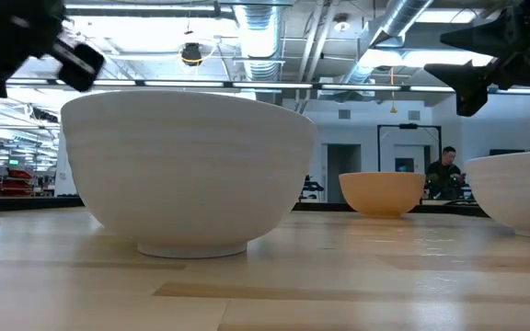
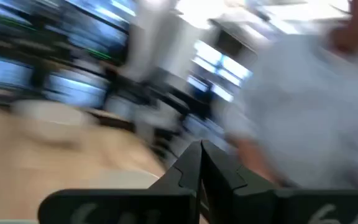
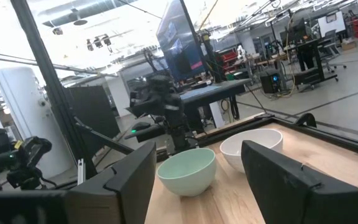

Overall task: Nest bowls inside each other
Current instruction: Move the top left white bowl to the middle of the table

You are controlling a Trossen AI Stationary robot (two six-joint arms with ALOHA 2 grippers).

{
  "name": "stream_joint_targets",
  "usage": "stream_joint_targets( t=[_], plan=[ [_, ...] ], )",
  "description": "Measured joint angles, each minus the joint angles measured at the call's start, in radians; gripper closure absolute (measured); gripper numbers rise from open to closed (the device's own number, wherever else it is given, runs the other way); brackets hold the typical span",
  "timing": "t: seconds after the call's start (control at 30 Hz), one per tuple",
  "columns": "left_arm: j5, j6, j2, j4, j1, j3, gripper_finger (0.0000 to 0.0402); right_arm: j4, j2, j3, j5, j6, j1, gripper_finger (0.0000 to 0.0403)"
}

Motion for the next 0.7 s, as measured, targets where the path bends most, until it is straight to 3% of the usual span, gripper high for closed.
stream_joint_targets(
  t=[0.17, 0.3, 0.4, 0.7],
  plan=[
    [-0.594, -0.026, 0.0, -0.019, 0.001, 0.0, 0.0401, 0.0, 0.0, 0.0, 0.0, 0.0, 0.0, 0.0143],
    [-0.892, -0.021, -0.007, -0.049, 0.001, 0.0, 0.0402, 0.0, 0.0, 0.0, 0.0, 0.0, 0.0, 0.0143],
    [-0.995, -0.026, -0.027, -0.04, 0.001, 0.0, 0.0401, 0.0, 0.0, 0.0, 0.0, 0.0, 0.0, 0.0143],
    [-0.999, -0.07, -0.045, -0.1, 0.001, 0.0, 0.0401, -0.019, 0.0, 0.0, 0.0, 0.0, 0.0, 0.0143]
  ],
)
